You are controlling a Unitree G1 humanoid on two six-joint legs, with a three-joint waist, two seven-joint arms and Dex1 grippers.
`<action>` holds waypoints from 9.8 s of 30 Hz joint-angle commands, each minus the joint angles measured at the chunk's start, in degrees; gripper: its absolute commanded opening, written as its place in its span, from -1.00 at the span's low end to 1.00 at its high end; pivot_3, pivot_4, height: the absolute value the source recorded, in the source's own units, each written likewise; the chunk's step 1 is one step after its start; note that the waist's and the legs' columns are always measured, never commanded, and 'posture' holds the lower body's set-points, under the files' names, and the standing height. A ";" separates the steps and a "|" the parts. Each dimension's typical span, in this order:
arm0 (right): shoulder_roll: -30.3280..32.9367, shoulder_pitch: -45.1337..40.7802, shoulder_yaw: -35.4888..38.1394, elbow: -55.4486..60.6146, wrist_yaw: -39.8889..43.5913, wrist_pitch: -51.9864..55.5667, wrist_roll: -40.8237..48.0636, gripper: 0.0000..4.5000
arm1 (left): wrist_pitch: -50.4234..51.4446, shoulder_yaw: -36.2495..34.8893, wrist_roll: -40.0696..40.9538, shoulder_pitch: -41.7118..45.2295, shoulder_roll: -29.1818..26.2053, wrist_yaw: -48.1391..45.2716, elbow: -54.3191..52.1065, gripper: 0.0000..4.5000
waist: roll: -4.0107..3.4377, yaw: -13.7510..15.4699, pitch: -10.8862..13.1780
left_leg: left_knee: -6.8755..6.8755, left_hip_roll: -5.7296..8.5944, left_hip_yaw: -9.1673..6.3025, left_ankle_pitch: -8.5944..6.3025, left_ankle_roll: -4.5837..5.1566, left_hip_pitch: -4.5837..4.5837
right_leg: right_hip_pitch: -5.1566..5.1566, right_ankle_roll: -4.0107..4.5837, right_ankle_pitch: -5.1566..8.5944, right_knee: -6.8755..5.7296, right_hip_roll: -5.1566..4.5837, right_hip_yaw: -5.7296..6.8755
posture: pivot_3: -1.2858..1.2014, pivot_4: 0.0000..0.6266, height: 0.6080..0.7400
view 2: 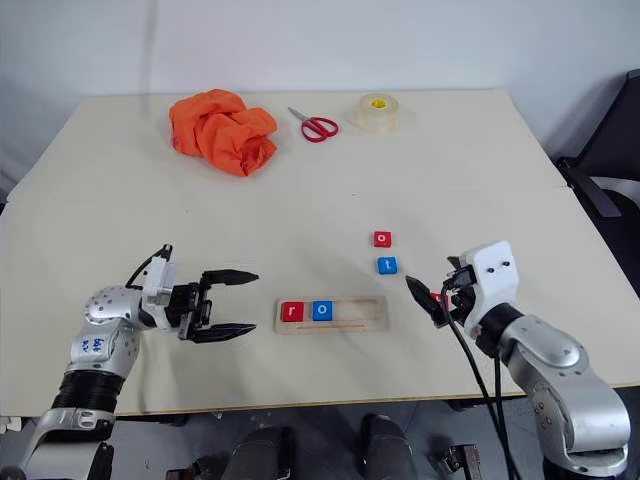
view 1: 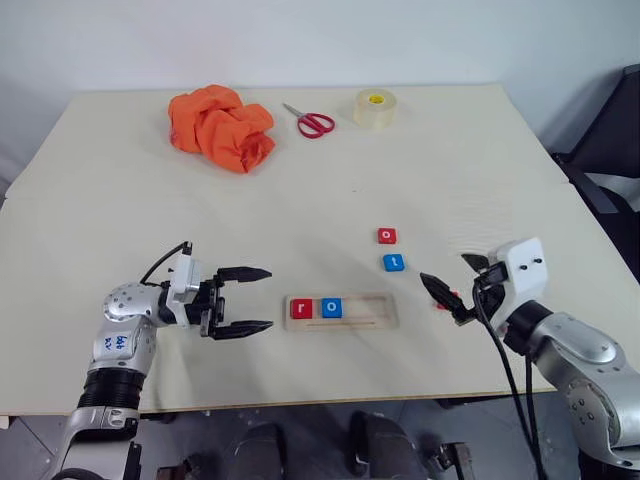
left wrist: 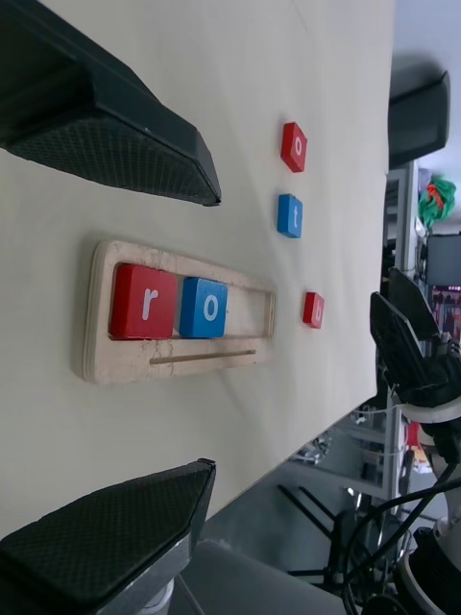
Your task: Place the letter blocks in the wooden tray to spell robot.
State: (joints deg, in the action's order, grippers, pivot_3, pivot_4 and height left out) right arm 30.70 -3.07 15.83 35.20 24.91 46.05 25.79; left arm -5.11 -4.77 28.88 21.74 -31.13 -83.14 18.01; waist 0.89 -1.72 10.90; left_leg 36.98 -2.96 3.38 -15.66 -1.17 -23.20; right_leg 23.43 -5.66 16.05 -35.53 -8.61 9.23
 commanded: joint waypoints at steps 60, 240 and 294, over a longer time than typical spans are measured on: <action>23.71 -20.01 -21.43 -43.10 44.75 -29.98 -17.91 -0.35 | 0.11 -5.49 1.37 -7.94 -2.20 4.08 -7.99 1.00 | -0.59 1.62 0.60 | 0.39 -0.09 0.44 0.43 -0.35 0.15 | 0.11 0.18 -0.32 0.08 0.08 -0.37 | 0.03 -0.52 1.00; 13.89 -2.50 1.53 -6.99 22.41 -0.72 -6.93 1.00 | -4.99 -1.37 -1.02 7.50 -1.62 -6.53 12.54 1.00 | -0.53 1.75 0.60 | 0.36 -0.24 0.64 0.43 -0.34 0.02 | 0.37 0.29 -0.37 0.00 0.28 -0.57 | 0.03 -0.52 1.00; -18.42 -31.87 -13.83 -41.60 -15.83 -6.89 -16.99 1.00 | -1.16 -4.52 1.28 -4.31 -1.64 0.86 -3.24 1.00 | -0.53 1.08 0.60 | 0.29 -0.33 0.75 0.44 -0.34 0.04 | 0.48 0.30 -0.38 -0.32 0.38 -0.76 | 0.03 -0.52 1.00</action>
State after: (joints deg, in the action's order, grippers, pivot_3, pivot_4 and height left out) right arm 12.87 -34.63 0.64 -6.97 10.43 39.82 9.04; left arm -5.99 -8.41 29.04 17.51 -32.67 -82.43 16.24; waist 0.37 -0.64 11.51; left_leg 37.27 -3.29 4.13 -15.22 -1.51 -23.16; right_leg 23.92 -5.36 15.68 -35.85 -8.24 8.46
